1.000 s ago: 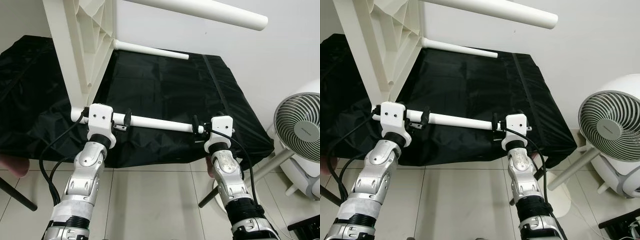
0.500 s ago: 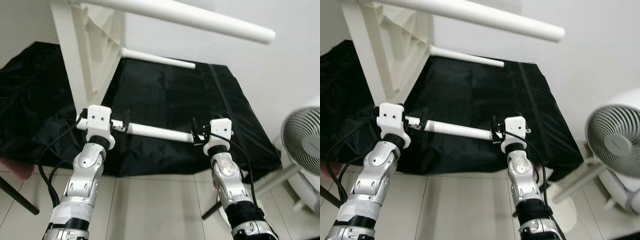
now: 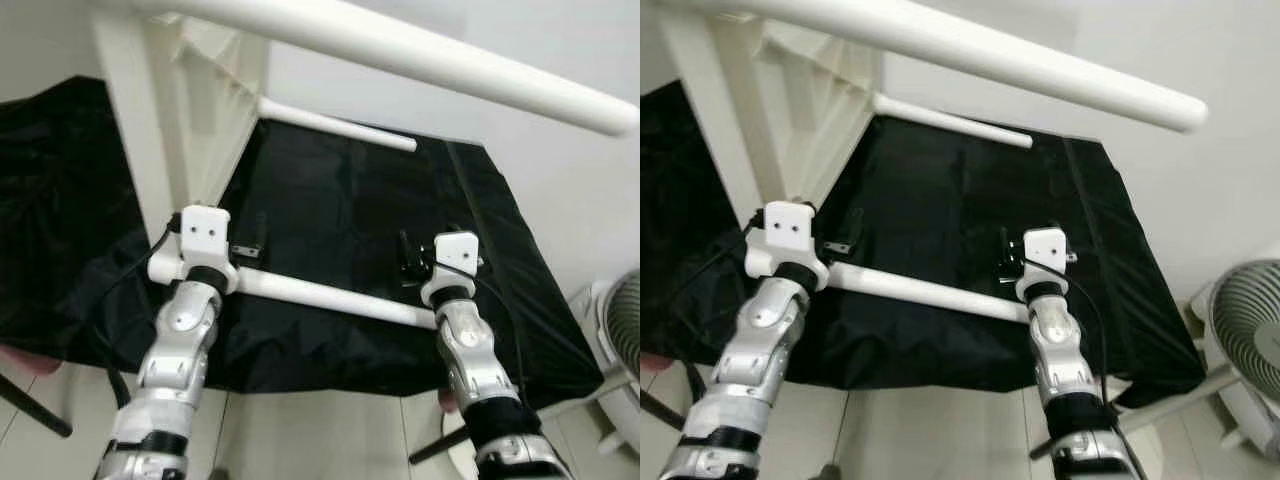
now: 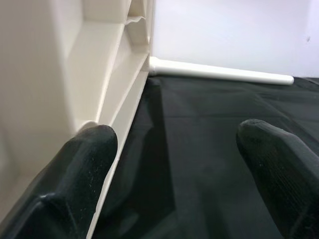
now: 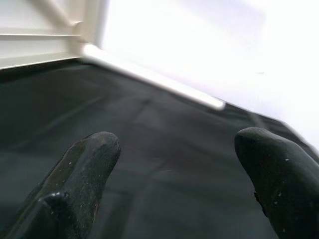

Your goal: Building children table

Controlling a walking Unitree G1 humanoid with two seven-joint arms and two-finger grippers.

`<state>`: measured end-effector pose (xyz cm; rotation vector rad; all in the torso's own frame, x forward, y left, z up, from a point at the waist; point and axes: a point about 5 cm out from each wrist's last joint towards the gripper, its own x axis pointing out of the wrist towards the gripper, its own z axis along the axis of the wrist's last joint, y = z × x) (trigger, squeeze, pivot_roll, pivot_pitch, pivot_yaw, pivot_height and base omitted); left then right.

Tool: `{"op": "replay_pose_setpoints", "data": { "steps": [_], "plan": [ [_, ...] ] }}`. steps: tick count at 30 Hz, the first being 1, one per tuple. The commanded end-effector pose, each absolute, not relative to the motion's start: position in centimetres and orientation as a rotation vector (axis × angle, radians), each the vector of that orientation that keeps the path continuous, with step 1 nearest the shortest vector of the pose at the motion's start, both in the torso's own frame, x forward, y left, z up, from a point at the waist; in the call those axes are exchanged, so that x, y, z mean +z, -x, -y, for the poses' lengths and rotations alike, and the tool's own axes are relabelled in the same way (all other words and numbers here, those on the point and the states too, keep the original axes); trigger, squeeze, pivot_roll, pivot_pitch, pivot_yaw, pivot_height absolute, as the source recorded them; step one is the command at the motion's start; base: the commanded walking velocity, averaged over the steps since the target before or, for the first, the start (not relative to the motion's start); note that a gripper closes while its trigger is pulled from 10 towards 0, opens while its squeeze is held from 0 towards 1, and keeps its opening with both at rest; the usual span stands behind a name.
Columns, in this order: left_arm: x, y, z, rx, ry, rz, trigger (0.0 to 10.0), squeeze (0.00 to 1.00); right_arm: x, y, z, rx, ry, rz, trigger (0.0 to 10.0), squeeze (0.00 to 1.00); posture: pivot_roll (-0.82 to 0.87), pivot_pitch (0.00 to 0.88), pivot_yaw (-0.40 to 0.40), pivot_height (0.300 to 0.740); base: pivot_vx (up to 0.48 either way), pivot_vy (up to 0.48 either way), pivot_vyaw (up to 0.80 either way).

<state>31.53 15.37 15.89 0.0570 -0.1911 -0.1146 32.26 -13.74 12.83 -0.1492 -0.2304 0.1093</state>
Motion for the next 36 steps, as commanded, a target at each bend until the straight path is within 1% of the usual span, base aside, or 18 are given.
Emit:
{"op": "replay_pose_setpoints", "data": {
  "steps": [1,5,7,10,12,17,21,23,24,25,27,30,33,35,36],
  "plan": [
    [15.7,-31.4,-15.1,-0.113,-0.051,0.181,10.0,0.0,12.3,-32.1,15.0,0.078,0.166,0.204,10.0,0.0,0.13,0.0,-0.087,0.74,0.0,0.0,0.0],
    [15.8,-31.4,-15.0,-0.117,-0.05,0.183,10.0,0.0,12.3,-32.2,15.1,0.055,0.195,0.19,10.0,0.0,0.13,0.0,-0.087,0.74,0.0,0.0,0.0],
    [15.9,-31.2,-14.8,-0.138,-0.047,0.187,10.0,0.0,12.7,-32.4,15.5,0.009,0.274,0.204,10.0,0.0,0.13,0.0,-0.087,0.74,0.0,0.0,0.0],
    [15.9,-31.1,-14.7,-0.148,-0.047,0.186,10.0,0.0,12.8,-32.4,15.5,0.028,0.286,0.205,10.0,0.0,0.13,0.001,-0.085,0.74,0.0,0.0,0.0],
    [15.9,-30.8,-14.1,-0.197,-0.038,0.186,10.0,0.0,12.8,-32.2,15.9,0.014,0.32,0.215,10.0,0.0,0.13,0.007,-0.08,0.74,0.0,0.0,0.0],
    [15.5,-30.1,-13.4,-0.261,-0.032,0.163,10.0,0.0,12.7,-31.9,16.4,-0.007,0.317,0.225,10.0,0.0,0.13,0.013,-0.071,0.74,0.0,0.0,0.0],
    [14.6,-29.6,-13.3,-0.274,-0.044,0.119,10.0,0.0,13.3,-31.4,16.5,-0.003,0.295,0.268,10.0,0.0,0.13,0.015,-0.066,0.74,0.0,0.0,0.0],
    [14.1,-29.3,-13.4,-0.277,-0.04,0.087,10.0,0.0,13.7,-31.2,16.6,-0.011,0.314,0.296,10.0,0.0,0.12,0.018,-0.061,0.74,0.0,0.0,0.0],
    [13.6,-29.0,-13.4,-0.276,-0.034,0.059,10.0,0.0,14.1,-31.1,16.7,-0.021,0.333,0.316,10.0,0.0,0.12,0.019,-0.061,0.74,0.0,0.0,0.0],
    [12.2,-28.2,-13.6,-0.27,-0.015,-0.031,10.0,0.0,14.6,-30.8,16.9,-0.037,0.372,0.352,10.0,0.0,0.12,0.021,-0.058,0.74,0.0,0.0,0.0],
    [11.8,-28.0,-13.6,-0.266,-0.012,-0.055,10.0,0.0,14.7,-30.7,16.9,-0.041,0.381,0.358,10.0,0.0,0.12,0.021,-0.058,0.74,0.0,0.0,0.0],
    [10.5,-26.8,-13.8,-0.237,0.02,-0.134,10.0,0.0,14.9,-30.3,17.0,-0.046,0.399,0.377,10.0,0.0,0.12,0.029,-0.058,0.74,0.0,0.0,0.0],
    [10.3,-26.3,-13.8,-0.234,0.032,-0.149,10.0,0.0,14.9,-30.2,17.0,-0.043,0.408,0.383,10.0,0.0,0.12,0.029,-0.058,0.74,0.0,0.0,0.0],
    [10.2,-25.2,-14.1,-0.199,0.096,-0.176,10.0,0.0,15.1,-29.8,17.0,-0.037,0.43,0.401,10.0,0.0,0.13,0.032,-0.063,0.74,0.0,0.0,0.0],
    [10.2,-25.2,-14.1,-0.199,0.096,-0.176,10.0,0.0,15.1,-29.8,17.0,-0.037,0.43,0.401,10.0,0.0,0.13,0.032,-0.063,0.74,0.0,0.0,0.0]
  ]
}}
